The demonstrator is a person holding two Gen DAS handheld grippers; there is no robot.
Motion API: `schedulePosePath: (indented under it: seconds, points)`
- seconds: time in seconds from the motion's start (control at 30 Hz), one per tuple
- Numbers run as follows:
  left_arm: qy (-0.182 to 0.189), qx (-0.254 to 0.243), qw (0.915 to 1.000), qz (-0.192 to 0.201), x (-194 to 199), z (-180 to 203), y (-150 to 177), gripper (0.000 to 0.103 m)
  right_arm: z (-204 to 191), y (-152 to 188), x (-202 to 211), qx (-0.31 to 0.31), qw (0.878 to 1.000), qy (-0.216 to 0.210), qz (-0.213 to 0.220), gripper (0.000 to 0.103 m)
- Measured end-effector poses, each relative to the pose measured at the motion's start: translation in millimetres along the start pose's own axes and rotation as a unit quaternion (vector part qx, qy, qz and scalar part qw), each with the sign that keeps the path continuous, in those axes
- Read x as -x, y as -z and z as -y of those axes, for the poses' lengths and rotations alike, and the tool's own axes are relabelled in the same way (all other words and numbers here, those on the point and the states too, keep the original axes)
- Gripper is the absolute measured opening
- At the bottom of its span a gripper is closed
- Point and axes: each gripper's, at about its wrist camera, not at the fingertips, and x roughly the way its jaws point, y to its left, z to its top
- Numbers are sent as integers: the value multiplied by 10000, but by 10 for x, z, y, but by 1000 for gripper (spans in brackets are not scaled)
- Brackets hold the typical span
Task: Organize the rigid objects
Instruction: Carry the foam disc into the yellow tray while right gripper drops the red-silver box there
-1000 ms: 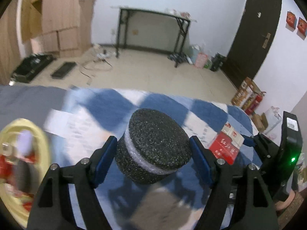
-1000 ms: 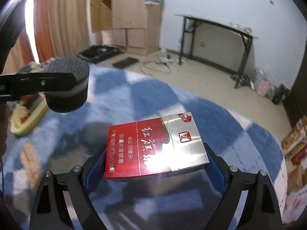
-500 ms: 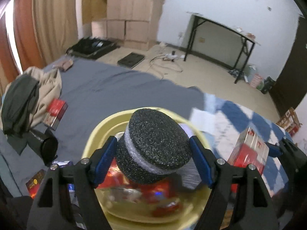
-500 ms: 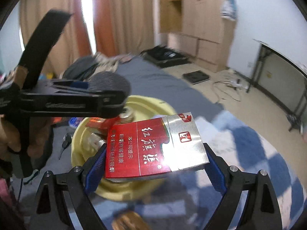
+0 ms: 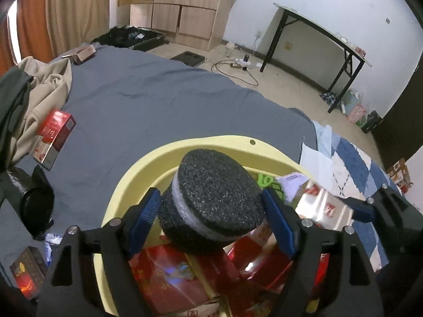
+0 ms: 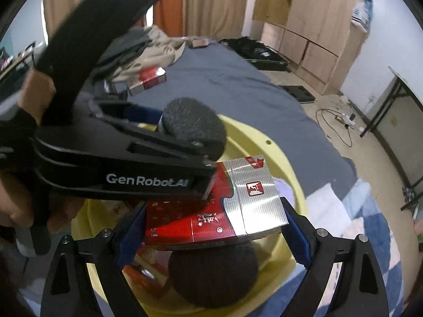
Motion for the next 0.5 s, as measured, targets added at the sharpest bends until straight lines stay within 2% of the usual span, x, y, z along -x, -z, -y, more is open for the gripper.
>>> schedulePosePath:
  seconds: [0.13, 0.2, 0.3, 0.37, 0.47, 0.5]
  points:
    - [-147, -140, 9998, 83, -1, 23, 2, 88, -91, -44, -98, 39, 10000, -21, 41, 93]
    - [-81, -82, 9998, 146, 43, -1, 11, 99, -125, -30, -61, 82, 9999, -11, 136, 94]
    - [-19, 24, 9997, 229, 164, -31, 17, 103, -142, -1, 19, 88, 9995, -33, 300, 101]
    - [-16, 45, 9996, 271, 256, -29, 20, 103, -138, 43, 118, 128, 9992, -29, 380, 101]
    - [-159, 16, 9984, 538, 548, 12, 17, 103, -96, 162, 371, 140, 9984, -73, 548, 101]
    - [-327, -42, 9967, 746, 706, 60, 27, 103, -65, 214, 488, 92, 9978, -62, 648, 101]
